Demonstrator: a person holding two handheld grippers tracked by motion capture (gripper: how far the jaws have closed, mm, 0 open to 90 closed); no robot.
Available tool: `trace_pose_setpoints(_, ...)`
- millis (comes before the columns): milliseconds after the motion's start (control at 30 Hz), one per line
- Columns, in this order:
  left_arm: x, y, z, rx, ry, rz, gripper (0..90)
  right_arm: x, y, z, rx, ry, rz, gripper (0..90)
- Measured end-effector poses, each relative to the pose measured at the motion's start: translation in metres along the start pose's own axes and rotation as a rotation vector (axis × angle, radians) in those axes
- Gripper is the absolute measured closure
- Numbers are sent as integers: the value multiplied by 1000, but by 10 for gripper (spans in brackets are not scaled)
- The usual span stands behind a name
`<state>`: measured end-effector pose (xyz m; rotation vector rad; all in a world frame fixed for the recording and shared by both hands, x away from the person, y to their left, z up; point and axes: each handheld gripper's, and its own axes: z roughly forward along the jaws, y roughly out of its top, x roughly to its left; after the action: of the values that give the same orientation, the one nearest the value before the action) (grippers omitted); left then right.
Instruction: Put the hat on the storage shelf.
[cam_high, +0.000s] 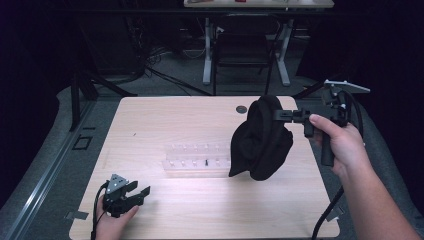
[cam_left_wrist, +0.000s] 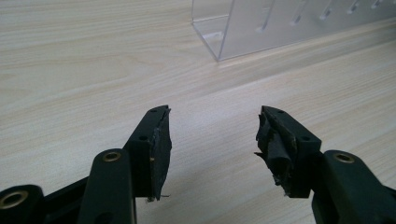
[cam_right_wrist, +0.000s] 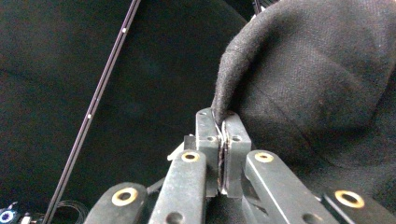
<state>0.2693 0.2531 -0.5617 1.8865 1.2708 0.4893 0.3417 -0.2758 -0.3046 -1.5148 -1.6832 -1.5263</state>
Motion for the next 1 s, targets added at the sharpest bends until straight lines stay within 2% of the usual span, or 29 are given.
trace_pose_setpoints(367,2,0,-1,-2,-2,-2,444,6,10,27,18,10,-3,882)
trace_pose_setpoints(1000,2,1,-1,-3,-5,-1,444,13,25,65,46,-11,-29,882)
